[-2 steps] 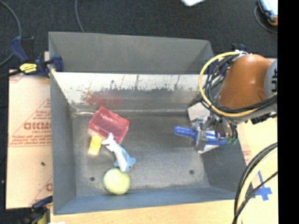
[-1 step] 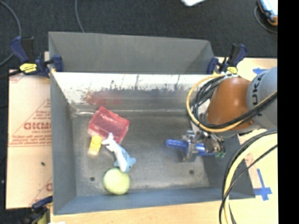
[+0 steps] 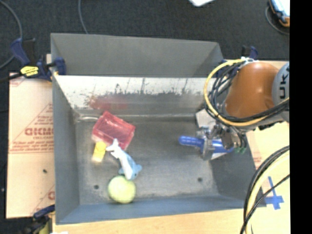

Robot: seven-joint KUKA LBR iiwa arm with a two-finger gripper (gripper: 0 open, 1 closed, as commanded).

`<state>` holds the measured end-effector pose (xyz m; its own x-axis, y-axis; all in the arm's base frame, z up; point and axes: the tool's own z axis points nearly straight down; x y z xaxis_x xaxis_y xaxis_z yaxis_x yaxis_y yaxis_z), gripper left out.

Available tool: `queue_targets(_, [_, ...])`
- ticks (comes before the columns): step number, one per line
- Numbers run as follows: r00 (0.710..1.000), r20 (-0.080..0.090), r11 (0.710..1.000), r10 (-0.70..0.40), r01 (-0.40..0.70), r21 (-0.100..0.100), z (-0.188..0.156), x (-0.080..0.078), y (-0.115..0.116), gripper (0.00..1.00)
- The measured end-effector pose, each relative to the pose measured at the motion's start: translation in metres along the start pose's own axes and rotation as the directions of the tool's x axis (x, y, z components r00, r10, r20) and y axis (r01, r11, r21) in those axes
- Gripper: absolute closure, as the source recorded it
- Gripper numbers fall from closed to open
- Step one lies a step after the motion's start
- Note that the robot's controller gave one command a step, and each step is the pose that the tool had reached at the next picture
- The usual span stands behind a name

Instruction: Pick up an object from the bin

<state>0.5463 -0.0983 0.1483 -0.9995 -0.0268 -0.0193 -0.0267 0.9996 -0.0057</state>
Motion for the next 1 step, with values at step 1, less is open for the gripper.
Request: queue_targets(1, [0.986, 0.014, 0.986, -0.168, 0.168, 0.005, 0.077, 0.0351, 0.0781, 1.0])
